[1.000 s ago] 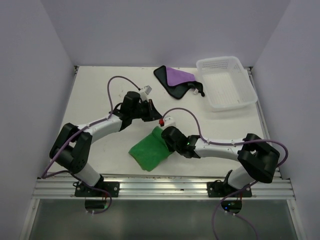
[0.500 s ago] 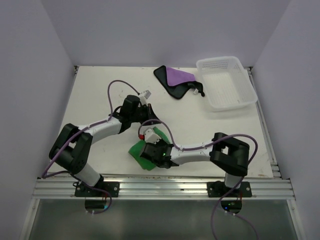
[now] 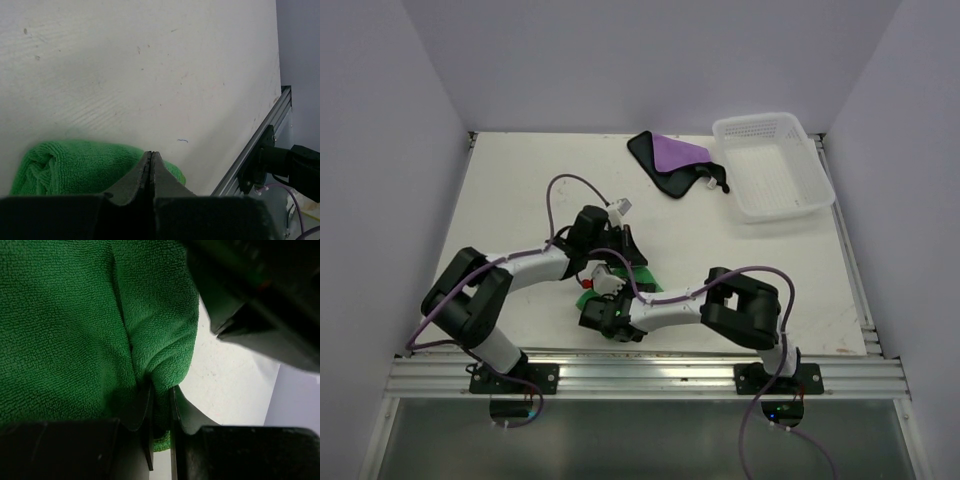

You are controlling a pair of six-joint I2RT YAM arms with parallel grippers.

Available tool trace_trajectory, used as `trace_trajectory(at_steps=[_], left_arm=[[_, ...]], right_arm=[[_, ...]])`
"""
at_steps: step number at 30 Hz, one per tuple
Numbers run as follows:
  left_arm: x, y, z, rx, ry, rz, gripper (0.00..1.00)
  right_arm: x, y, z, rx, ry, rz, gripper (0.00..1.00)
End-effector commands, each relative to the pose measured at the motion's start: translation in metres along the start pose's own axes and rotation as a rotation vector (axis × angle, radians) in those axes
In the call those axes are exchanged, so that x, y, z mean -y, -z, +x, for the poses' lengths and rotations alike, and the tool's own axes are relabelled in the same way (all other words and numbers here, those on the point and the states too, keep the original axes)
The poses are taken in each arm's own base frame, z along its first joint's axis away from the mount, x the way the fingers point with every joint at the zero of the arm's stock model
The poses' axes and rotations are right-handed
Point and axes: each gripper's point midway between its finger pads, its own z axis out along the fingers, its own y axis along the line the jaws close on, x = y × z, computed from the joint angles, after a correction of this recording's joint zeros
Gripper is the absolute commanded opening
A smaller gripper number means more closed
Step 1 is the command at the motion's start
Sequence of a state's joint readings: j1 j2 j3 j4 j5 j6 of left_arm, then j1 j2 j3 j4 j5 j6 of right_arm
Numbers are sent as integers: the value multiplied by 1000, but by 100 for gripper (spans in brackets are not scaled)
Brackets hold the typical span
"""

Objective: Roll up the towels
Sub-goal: Roll the towel

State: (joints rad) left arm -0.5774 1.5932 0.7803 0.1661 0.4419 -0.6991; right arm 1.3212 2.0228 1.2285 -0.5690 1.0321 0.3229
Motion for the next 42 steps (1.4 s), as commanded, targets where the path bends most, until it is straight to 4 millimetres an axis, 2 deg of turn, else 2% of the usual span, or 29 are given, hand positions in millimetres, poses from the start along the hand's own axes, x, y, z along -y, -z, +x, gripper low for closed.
trace_trajectory(at_steps=[1, 3, 9, 14, 16, 19, 21, 25, 28, 36, 41, 42], left_arm=[[3, -11, 13, -14, -8, 33, 3], [-2, -16, 20, -30, -8, 22, 3], [-37, -21, 41, -65, 2, -99, 2], [-57, -21, 56, -82, 14, -150, 1], [-62, -21, 60, -85, 17, -163, 0], [-68, -22, 62, -90, 15, -186, 0], [-69, -22, 62, -92, 12, -188, 0], [-72, -23, 61, -90, 7, -203, 0], [-75, -24, 64, -98, 11, -206, 0], [-76, -25, 69, -105, 22, -203, 0], [-76, -25, 68, -105, 23, -205, 0], [-77, -25, 69, -106, 23, -206, 0]], right_arm=[[-13, -3, 7, -35, 16, -15, 0], [-15, -4, 9, -38, 20, -18, 0], [-16, -4, 14, -46, 16, -28, 0], [-16, 0, 9, -37, -30, -54, 11], [-10, 5, 4, -17, -69, -63, 16], [4, 11, -1, 7, -104, -54, 29], [16, 16, -2, 29, -133, -41, 37], [31, 22, 0, 77, -214, -43, 43], [36, 24, 0, 107, -255, -47, 44], [33, 28, 1, 148, -333, -113, 46], [39, 46, -8, 187, -401, -227, 54], [47, 53, -14, 207, -436, -254, 56]])
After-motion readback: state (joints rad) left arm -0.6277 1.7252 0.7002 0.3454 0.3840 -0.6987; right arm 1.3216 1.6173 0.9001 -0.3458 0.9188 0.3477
